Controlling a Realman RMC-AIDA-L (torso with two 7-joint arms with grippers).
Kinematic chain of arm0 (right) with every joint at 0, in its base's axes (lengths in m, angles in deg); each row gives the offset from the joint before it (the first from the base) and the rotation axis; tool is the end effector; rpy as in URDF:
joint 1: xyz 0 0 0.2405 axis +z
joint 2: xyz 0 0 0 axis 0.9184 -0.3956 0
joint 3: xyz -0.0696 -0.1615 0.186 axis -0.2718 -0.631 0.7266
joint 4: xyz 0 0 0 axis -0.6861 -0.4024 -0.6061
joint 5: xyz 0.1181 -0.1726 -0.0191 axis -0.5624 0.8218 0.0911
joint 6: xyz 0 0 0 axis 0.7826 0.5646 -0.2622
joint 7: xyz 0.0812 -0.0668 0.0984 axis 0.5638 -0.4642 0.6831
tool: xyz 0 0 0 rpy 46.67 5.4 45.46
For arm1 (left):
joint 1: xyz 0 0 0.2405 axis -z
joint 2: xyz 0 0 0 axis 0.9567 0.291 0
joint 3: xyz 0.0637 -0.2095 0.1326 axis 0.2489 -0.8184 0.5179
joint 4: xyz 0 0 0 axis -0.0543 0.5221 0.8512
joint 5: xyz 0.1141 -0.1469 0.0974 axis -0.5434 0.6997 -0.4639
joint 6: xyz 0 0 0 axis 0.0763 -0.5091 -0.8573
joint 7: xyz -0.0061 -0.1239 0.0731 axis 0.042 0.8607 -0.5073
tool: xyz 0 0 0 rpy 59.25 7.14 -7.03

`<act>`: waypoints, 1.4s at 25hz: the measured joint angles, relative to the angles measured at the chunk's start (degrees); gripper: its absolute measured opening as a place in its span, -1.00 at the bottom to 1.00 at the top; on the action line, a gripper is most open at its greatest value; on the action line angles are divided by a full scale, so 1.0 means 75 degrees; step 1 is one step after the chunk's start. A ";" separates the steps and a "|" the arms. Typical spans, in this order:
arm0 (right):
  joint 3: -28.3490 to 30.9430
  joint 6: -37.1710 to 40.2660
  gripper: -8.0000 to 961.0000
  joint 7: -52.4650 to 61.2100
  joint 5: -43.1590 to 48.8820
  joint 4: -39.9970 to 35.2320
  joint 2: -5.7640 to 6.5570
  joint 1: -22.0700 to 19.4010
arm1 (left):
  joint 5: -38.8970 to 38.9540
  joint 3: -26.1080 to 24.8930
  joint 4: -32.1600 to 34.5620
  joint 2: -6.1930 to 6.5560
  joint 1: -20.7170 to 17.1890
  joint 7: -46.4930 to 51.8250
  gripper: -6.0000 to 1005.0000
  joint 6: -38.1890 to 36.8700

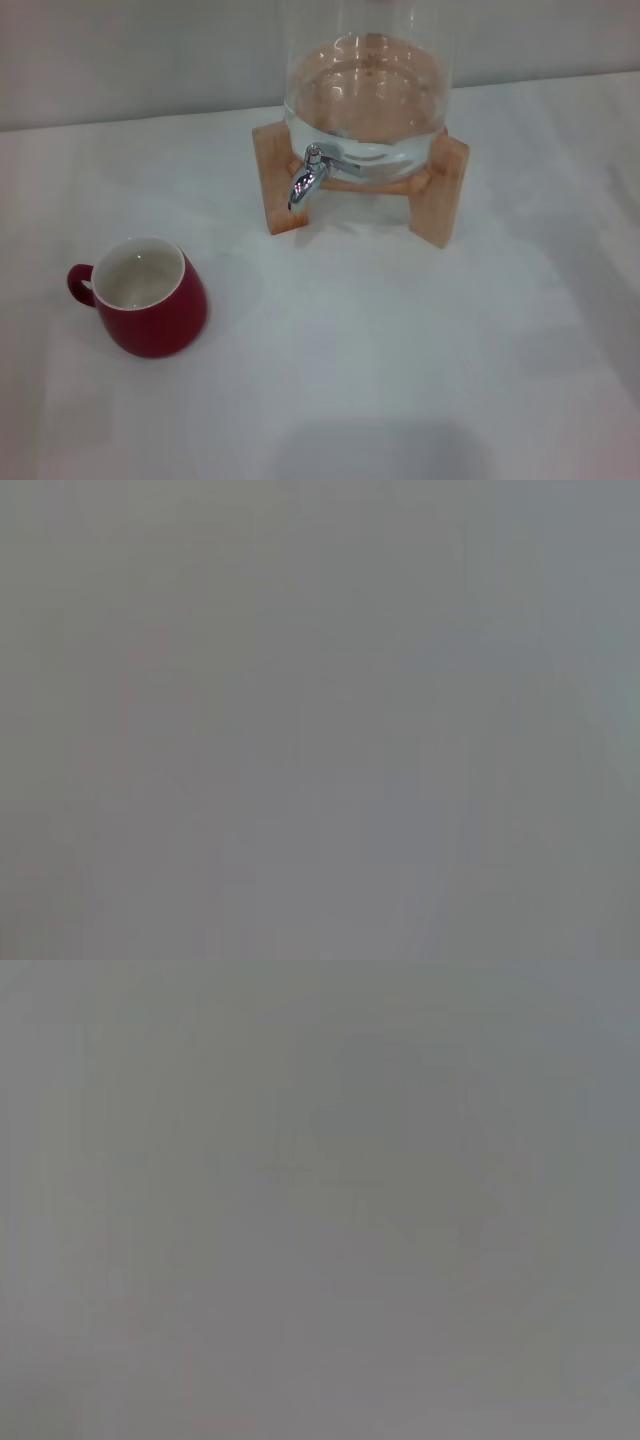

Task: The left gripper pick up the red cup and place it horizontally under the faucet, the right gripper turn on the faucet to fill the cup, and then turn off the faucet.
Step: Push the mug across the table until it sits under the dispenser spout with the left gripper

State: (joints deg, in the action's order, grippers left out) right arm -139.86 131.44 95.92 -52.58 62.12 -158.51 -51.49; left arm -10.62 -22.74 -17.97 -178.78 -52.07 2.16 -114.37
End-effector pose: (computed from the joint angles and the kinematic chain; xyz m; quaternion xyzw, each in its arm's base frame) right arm 0.3697 0.2851 0.0797 -0.6069 0.1825 0.3648 0.6821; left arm -0.3678 0.2887 0.0299 -0.6018 -0.2517 -0.3352 0.6798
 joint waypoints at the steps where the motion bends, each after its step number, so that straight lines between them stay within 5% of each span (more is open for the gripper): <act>1: 0.0000 0.0003 0.81 0.0001 0.0000 0.0000 -0.0001 0.0000 | 0.0000 0.0000 -0.0002 0.0000 0.0000 0.0000 0.76 0.0000; 20: -0.0012 0.0082 0.81 0.0021 0.0000 0.0000 -0.0003 0.0031 | -0.0025 -0.0001 -0.0005 0.0000 -0.0001 0.0000 0.76 0.0018; 35: -0.0404 0.0081 0.81 0.0124 0.0000 0.0007 -0.0003 -0.0025 | -0.1008 0.0000 -0.0252 0.0001 -0.0061 -0.0021 0.76 0.0051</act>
State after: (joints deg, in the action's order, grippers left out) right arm -142.89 132.05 96.85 -52.58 62.18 -158.53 -51.67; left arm -18.18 -22.74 -19.86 -178.77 -52.53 2.01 -113.98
